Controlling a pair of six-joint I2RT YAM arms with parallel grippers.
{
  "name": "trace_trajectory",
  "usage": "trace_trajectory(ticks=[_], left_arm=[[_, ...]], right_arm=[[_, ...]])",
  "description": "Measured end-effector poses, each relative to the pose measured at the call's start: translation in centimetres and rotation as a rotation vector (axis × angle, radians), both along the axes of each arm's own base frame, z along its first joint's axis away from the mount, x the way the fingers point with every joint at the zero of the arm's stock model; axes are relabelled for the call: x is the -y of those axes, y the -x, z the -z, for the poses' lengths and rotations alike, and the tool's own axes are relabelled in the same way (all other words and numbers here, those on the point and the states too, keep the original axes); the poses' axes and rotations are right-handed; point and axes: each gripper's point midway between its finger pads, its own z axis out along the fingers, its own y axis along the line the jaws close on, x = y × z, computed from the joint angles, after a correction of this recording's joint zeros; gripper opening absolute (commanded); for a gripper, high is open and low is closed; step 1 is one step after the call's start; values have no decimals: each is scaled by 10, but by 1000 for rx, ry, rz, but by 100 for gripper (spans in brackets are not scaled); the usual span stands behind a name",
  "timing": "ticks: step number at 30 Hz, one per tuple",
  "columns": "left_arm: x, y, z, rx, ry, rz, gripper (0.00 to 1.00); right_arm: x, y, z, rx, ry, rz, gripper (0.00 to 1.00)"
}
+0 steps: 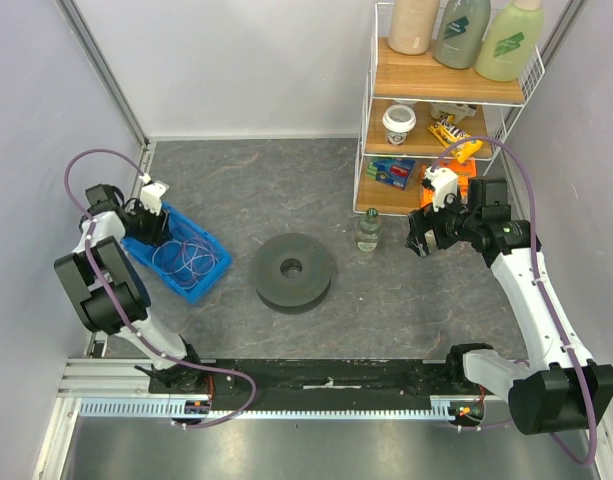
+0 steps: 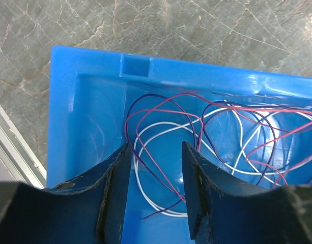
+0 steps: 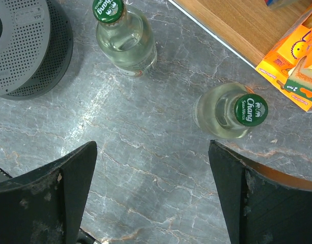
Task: Wrap the cables
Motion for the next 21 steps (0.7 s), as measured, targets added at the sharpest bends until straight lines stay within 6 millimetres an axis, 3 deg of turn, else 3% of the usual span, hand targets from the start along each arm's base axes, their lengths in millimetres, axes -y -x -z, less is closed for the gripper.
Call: trace_trajectory(ticks=[15,21], left_arm=[[0,-24,18,74,-62,87,49],[0,-37,19,135,-92,133,42]], right_arm=[[0,-1,5,-18,2,0,98],[0,-1,6,-20,2,0,98]])
